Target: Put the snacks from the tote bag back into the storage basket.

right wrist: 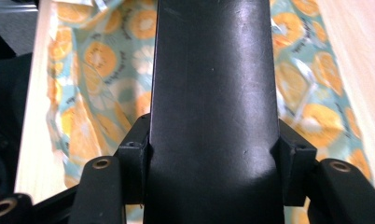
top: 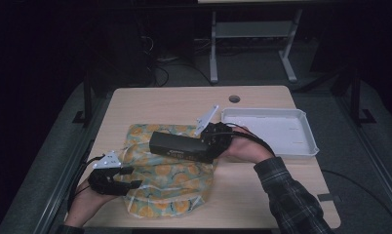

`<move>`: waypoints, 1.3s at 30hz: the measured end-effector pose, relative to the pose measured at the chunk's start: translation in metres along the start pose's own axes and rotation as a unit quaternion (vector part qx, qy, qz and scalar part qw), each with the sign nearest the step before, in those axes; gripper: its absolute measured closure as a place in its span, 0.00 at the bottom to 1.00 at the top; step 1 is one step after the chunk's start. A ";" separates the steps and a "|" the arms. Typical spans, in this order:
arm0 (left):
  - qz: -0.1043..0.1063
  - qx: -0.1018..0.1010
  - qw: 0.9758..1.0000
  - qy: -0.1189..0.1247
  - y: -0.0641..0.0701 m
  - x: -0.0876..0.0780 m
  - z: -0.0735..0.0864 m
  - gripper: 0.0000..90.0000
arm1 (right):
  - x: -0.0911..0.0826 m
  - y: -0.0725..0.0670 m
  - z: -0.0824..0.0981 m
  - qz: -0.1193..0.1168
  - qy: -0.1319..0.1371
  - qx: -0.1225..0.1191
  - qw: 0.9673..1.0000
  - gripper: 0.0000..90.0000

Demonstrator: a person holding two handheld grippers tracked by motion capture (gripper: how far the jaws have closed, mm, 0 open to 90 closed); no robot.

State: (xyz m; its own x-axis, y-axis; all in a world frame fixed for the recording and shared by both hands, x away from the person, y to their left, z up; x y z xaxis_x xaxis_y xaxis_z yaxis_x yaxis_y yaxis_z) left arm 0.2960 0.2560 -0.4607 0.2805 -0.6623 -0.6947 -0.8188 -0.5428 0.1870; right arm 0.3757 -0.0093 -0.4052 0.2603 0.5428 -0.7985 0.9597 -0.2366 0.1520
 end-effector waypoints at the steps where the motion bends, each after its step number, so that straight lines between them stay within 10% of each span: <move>1: 0.000 -0.001 1.000 0.000 0.000 0.000 0.000 0.42 | -0.002 0.002 0.001 0.002 0.002 0.001 1.000 0.46; 39: 0.004 0.009 1.000 -0.002 -0.001 0.002 -0.003 0.39 | -0.048 0.060 0.076 0.092 -0.026 0.111 0.989 0.46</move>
State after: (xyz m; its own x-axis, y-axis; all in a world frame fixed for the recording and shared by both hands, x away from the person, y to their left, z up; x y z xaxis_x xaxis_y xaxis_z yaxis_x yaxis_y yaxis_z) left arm 0.2987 0.2532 -0.4602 0.2713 -0.6643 -0.6964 -0.8297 -0.5282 0.1807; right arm 0.4127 -0.1106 -0.4020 0.4174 0.4323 -0.7993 0.8480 -0.5015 0.1716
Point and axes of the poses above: each handheld gripper's, and its own axes: x roughly forward along the jaws, z roughly out of its underside, y roughly to its right, the point moved 7 cm from there along x, roughly forward along the jaws, and after that the axes turned 8 degrees about z, right-handed, at the moved point
